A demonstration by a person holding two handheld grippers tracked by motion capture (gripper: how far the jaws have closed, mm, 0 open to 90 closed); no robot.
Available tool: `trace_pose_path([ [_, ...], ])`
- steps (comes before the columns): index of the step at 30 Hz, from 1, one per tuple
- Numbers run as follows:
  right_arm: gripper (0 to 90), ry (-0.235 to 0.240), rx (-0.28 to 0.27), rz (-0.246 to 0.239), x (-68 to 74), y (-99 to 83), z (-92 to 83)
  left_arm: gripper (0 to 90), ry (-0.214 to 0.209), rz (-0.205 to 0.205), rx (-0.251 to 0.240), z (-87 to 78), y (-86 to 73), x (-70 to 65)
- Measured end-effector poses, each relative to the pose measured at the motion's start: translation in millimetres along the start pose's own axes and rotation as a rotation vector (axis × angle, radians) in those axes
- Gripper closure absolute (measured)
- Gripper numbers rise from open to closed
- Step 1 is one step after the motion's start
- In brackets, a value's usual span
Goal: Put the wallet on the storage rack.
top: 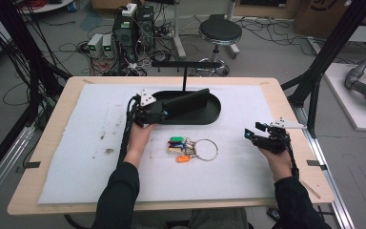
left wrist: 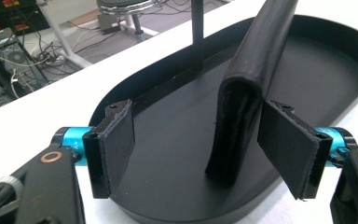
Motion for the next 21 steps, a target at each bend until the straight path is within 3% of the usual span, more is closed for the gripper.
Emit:
trace_pose_path([
  [4,37.1,0.001,-0.001,0.002,0.1,0.1,-0.2,27.4,0.017,0.003,-0.019,-13.1,6.3,-0.9],
  [5,37.1,0.001,-0.001,0.003,0.1,0.1,-0.3,27.4,0.027,0.016,-0.051,-22.1,9.7,-3.5],
  [9,37.1,0.000,-0.003,0.004,0.3,0.4,-0.7,27.4,0.019,0.012,-0.073,-36.3,10.2,-7.3],
  [13,37.1,-0.002,-0.006,0.004,0.0,0.8,-0.9,27.4,-0.013,-0.007,-0.100,-62.8,5.9,-13.3],
  [16,37.1,-0.003,-0.005,0.007,-0.1,0.6,-1.2,27.4,-0.027,-0.021,-0.107,-73.6,2.9,-15.2],
  [19,37.1,-0.002,-0.005,0.009,0.0,0.6,-1.3,27.1,-0.065,-0.039,-0.119,-94.7,-4.2,-19.8],
  [20,37.1,-0.002,-0.005,0.009,0.0,0.6,-1.3,27.0,-0.065,-0.039,-0.119,-94.7,-4.2,-19.8],
  [21,37.1,-0.001,-0.007,0.005,0.3,0.9,-1.3,26.7,-0.084,-0.059,-0.120,-103.7,-8.0,-22.8],
])
Point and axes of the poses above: each handheld gripper's, and its own axes: z roughly forward along the jaws, y roughly out of its top, x roughly to its left, the point moved 9 cm from there along z, roughly forward along the jaws, and after that the axes turned 14 degrees about z, right-handed, at the moved point
